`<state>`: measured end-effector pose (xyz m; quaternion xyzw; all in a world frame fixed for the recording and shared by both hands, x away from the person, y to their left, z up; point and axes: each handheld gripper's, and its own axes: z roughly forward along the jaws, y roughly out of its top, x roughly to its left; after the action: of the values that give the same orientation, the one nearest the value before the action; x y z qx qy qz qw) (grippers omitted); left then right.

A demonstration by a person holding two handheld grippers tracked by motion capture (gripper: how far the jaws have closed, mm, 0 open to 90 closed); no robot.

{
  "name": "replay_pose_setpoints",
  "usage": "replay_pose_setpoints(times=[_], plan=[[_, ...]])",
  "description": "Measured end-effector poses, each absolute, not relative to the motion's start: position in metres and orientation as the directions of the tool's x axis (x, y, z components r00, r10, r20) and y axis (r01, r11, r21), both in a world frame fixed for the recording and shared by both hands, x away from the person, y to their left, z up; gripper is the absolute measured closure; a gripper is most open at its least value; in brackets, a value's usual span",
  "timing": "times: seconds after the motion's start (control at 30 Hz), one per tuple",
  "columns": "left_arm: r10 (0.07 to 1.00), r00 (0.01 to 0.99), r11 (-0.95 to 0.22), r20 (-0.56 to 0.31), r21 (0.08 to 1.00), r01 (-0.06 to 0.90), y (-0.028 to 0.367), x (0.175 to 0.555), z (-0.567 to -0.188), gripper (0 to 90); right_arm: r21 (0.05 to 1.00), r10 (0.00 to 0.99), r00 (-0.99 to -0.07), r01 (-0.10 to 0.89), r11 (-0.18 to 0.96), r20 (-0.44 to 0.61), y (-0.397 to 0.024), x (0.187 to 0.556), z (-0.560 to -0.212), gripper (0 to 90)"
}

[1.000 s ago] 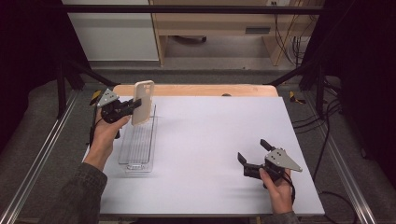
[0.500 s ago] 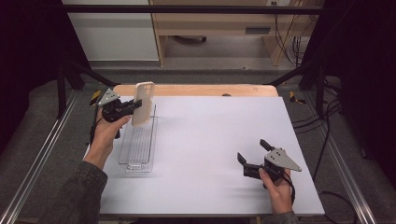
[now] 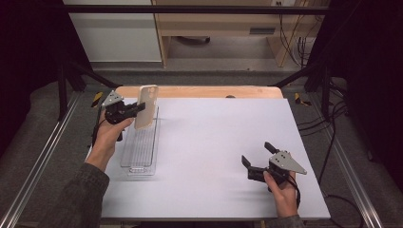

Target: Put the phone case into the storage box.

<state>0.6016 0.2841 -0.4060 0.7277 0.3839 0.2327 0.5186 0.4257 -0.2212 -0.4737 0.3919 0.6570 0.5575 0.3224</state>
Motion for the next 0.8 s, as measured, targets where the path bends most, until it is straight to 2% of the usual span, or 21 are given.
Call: replay_pose_setpoints(times=[0.8], plan=[[0.795,0.602,-0.179,-0.071,0.921,0.345,0.2808,0.6059,-0.4101,78.9,0.985,0.873,-0.487,0.161,0.07,0.018,-0.2214,0.4262,-0.4743,1.9]])
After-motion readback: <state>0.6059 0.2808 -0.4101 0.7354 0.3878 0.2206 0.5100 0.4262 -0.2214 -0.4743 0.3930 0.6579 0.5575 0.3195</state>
